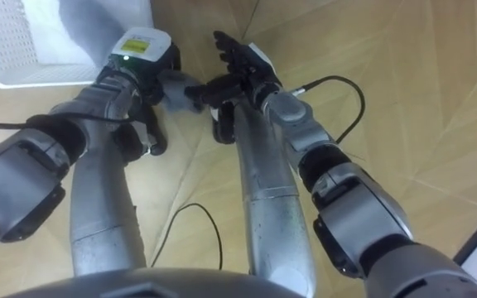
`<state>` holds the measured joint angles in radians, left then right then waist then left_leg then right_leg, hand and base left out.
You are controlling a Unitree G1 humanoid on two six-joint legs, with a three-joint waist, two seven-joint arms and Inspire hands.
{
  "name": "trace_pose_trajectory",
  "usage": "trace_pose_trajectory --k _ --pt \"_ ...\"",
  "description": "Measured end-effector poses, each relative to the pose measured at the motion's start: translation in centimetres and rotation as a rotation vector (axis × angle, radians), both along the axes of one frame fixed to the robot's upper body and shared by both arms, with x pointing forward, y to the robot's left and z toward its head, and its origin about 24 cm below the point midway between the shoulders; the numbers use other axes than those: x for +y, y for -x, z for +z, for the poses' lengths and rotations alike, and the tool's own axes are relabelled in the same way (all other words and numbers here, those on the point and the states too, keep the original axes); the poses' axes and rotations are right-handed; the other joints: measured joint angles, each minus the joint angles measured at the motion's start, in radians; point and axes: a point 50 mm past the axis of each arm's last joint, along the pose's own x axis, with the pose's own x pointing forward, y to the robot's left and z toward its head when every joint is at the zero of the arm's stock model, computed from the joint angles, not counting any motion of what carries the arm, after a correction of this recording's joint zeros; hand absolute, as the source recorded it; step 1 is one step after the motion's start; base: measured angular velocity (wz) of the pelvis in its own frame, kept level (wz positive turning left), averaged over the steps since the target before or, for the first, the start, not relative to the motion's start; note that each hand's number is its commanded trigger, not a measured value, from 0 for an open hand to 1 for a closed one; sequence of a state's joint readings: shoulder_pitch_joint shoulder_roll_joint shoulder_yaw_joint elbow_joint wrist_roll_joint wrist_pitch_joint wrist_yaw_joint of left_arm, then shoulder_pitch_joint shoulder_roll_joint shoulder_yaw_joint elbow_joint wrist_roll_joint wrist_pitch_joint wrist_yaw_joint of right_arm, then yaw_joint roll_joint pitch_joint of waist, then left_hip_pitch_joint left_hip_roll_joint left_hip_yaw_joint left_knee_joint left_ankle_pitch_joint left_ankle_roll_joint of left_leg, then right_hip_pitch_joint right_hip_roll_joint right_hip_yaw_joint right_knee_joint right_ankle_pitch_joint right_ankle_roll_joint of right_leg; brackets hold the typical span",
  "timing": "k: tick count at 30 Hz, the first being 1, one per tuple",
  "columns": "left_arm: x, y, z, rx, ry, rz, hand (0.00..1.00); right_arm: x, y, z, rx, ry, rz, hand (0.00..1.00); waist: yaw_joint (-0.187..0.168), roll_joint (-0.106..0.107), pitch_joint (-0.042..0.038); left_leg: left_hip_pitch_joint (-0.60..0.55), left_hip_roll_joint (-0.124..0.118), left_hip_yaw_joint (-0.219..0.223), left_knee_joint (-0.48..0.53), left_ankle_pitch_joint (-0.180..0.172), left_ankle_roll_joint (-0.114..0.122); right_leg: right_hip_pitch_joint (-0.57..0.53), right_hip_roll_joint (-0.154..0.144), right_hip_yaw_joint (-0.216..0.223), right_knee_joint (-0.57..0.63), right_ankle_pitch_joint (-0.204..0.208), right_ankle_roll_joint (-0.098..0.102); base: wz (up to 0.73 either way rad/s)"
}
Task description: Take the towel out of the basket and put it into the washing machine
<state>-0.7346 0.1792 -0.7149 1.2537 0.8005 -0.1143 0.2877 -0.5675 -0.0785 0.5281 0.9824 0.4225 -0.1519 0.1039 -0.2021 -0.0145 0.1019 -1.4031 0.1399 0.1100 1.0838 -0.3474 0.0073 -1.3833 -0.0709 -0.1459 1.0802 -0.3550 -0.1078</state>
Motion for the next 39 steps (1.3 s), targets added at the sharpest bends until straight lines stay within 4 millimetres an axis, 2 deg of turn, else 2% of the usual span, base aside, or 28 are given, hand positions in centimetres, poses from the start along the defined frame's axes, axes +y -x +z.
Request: trace_pose_trajectory --k 10,16,22,25,29,35,36,39 --pt "-0.1 0.3 -0.3 0.002 0.012 0.001 1.0 0.0 0.5 -0.6 0.02 -0.002 0.006 0.0 0.008 -0.002 -0.0012 0.025 0.001 0.004 0.011 0.0 0.0 0.019 0.001 0.008 0.014 0.0 0.0 0.0" --pt "-0.2 1.3 -1.4 0.019 0.05 -0.003 1.0 -0.3 2.4 -2.6 0.082 0.019 0.009 0.0 0.011 -0.003 -0.0015 0.124 -0.004 -0.001 -0.023 0.0 0.0 0.12 0.0 0.002 -0.016 0.003 0.001 0.01" --pt "-0.4 2.8 -2.5 -0.018 0.157 0.022 1.0 -1.2 4.4 -4.7 0.156 0.04 -0.034 0.0 0.031 -0.002 -0.0014 0.282 -0.012 0.008 -0.107 0.002 -0.003 0.277 0.001 0.0 -0.103 0.01 0.01 0.0" --pt "-0.3 2.9 -2.4 -0.048 0.222 0.039 1.0 -2.2 5.3 -5.5 0.171 0.081 -0.043 0.0 0.052 0.002 -0.0024 0.359 -0.013 0.02 -0.155 0.006 -0.001 0.352 0.003 0.003 -0.153 0.014 0.017 0.0" --pt "0.8 2.6 -1.7 -0.129 0.357 0.162 1.0 -3.6 6.2 -6.3 0.194 0.144 -0.04 0.0 0.08 0.003 -0.0029 0.451 -0.014 0.035 -0.194 0.007 0.0 0.441 0.001 0.002 -0.199 0.018 0.025 -0.04" --pt "2.4 2.9 -1.0 -0.208 0.586 0.334 1.0 -5.2 6.4 -6.5 0.189 0.17 -0.092 0.0 0.106 0.005 -0.005 0.552 -0.024 0.049 -0.255 0.016 0.002 0.537 -0.009 -0.007 -0.252 0.02 0.031 0.01" --pt "2.1 2.9 -0.9 -0.208 0.644 0.363 1.0 -5.4 6.2 -6.4 0.175 0.179 -0.096 0.0 0.107 0.006 -0.0063 0.563 -0.032 0.049 -0.269 0.026 0.005 0.547 -0.016 -0.01 -0.26 0.022 0.035 0.15" --pt "1.4 2.7 -0.2 -0.18 0.811 0.411 1.0 -5.4 5.9 -5.9 0.151 0.172 -0.096 0.0 0.119 0.012 -0.0112 0.575 -0.033 0.049 -0.288 0.036 0.008 0.567 -0.019 -0.021 -0.282 0.03 0.038 0.12"
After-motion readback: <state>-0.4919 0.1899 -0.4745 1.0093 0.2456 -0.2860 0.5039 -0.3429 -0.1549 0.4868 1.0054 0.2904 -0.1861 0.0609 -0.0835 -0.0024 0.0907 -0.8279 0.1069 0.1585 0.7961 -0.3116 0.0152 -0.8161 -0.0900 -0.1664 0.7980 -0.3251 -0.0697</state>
